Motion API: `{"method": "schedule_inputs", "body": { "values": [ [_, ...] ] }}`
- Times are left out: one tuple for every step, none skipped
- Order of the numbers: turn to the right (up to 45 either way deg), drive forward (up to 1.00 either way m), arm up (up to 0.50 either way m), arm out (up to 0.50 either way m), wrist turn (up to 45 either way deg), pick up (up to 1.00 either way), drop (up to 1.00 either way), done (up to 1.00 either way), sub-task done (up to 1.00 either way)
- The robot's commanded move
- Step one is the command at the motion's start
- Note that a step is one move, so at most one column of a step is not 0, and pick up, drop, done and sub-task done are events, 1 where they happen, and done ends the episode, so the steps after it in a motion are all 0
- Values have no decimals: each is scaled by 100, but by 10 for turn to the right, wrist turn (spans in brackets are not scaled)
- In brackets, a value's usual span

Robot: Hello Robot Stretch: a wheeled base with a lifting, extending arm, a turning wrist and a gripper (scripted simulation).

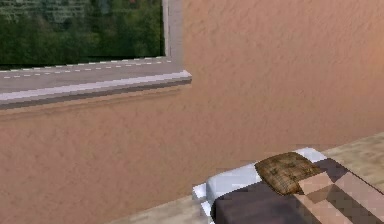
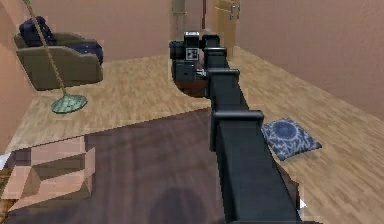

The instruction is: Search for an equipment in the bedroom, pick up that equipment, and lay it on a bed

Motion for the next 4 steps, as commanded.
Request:
{"method": "schedule_inputs", "body": {
  "values": [
    [0, 0, 0, 8, 0, 0, 0, 0, 0],
    [0, 0, 0, 0, -450, 0, 0, 0, 0],
    [0, 0, 0, 0, -450, 0, 0, 0, 0],
    [0, 0, 0, 0, -120, 0, 0, 0, 0]
  ]
}}
